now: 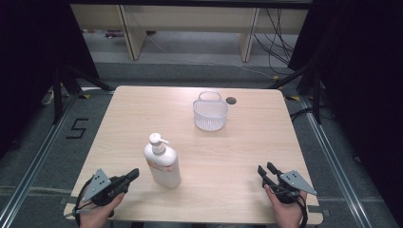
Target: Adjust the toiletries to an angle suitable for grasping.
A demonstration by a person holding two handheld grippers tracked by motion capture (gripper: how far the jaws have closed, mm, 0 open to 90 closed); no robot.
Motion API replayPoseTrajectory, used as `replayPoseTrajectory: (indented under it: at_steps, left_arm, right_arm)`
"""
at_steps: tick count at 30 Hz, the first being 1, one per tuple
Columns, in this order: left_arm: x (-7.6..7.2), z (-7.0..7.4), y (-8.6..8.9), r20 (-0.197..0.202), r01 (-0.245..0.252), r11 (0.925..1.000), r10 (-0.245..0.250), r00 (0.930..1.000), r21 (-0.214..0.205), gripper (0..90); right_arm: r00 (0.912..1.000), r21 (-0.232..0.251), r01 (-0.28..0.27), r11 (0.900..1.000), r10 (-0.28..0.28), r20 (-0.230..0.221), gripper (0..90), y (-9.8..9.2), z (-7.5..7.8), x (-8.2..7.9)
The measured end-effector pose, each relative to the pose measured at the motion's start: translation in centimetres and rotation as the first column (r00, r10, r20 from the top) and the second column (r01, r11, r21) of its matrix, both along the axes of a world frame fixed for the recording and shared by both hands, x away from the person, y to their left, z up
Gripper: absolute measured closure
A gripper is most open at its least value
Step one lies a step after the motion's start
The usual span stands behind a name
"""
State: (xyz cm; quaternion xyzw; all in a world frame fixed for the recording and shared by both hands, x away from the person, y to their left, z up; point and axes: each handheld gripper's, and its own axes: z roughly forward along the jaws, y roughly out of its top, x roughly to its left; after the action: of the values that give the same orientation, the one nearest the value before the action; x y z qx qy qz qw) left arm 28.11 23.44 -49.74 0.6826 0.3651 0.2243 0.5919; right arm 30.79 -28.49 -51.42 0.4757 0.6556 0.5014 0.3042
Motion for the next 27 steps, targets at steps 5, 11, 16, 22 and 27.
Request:
replayPoseTrajectory:
  at_steps: [5, 11, 16, 22, 27]
  left_arm:
    - [-1.1, 1.4, -2.6, 0.012, 0.098, 0.9951, -0.098, 0.9951, -0.010, 89.8]
    - [-1.3, 2.1, -4.5, 0.030, 0.160, 0.9870, -0.160, 0.9866, -0.011, 89.8]
    - [-1.1, 2.5, -5.9, 0.027, 0.182, 0.9833, -0.182, 0.9829, 0.009, 89.8]
    - [-0.4, 2.5, -7.0, 0.029, 0.198, 0.9801, -0.198, 0.9797, 0.013, 89.8]
    - [0.1, 2.5, -7.4, 0.022, 0.188, 0.9819, -0.189, 0.9818, 0.023, 89.9]
  right_arm:
    - [1.0000, -0.016, 0.002, 0.9999, -0.002, 0.002, 58.3, 0.0, 0.1, 0.0]
    - [1.0000, -0.003, 0.002, 1.0000, -0.002, -0.009, 58.2, 0.1, 0.1, 0.0]
    - [0.9999, -0.011, -0.014, 0.9998, 0.014, -0.001, 58.2, 0.0, 0.1, 0.1]
    - [1.0000, -0.010, -0.010, 0.9999, 0.010, -0.002, 58.1, 0.1, 0.1, 0.1]
    - [0.9999, -0.009, -0.014, 0.9999, 0.014, 0.003, 58.0, 0.1, 0.0, 0.1]
